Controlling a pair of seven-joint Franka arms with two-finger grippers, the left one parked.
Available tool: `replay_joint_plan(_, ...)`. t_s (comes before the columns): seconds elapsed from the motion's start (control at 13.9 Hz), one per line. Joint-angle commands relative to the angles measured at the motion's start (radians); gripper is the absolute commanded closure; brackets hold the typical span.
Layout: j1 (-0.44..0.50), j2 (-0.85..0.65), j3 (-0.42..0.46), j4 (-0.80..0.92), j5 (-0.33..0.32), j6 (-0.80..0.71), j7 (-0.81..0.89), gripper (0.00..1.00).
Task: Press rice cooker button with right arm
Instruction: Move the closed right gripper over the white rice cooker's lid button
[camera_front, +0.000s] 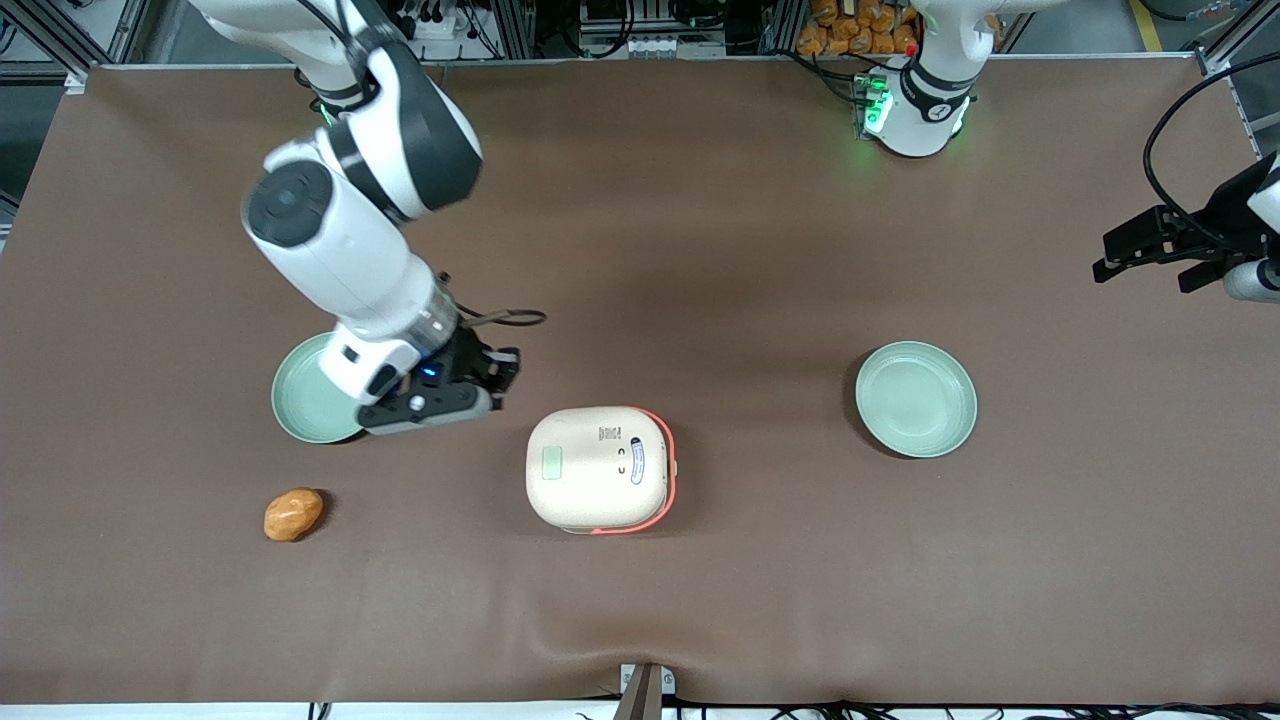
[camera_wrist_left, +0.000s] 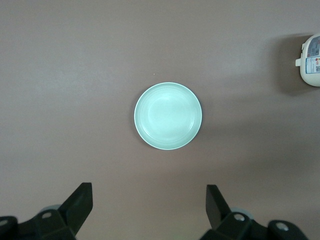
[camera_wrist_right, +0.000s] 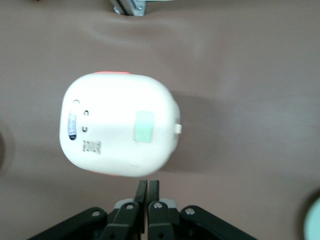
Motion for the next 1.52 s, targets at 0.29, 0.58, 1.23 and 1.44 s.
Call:
replay_joint_plan(0.29, 0.031, 0.135, -0.011, 0.038, 0.053, 0.184, 0.012, 1.00)
replay_joint_plan(0.58, 0.035, 0.173, -0.011, 0.040, 0.053, 0.202, 0.015, 1.00)
replay_joint_plan(1.23, 0.041, 0.210, -0.011, 0.040, 0.054, 0.273, 0.013, 1.00)
replay_joint_plan(1.44, 0.041, 0.213, -0.011, 0.040, 0.054, 0.274, 0.010, 1.00)
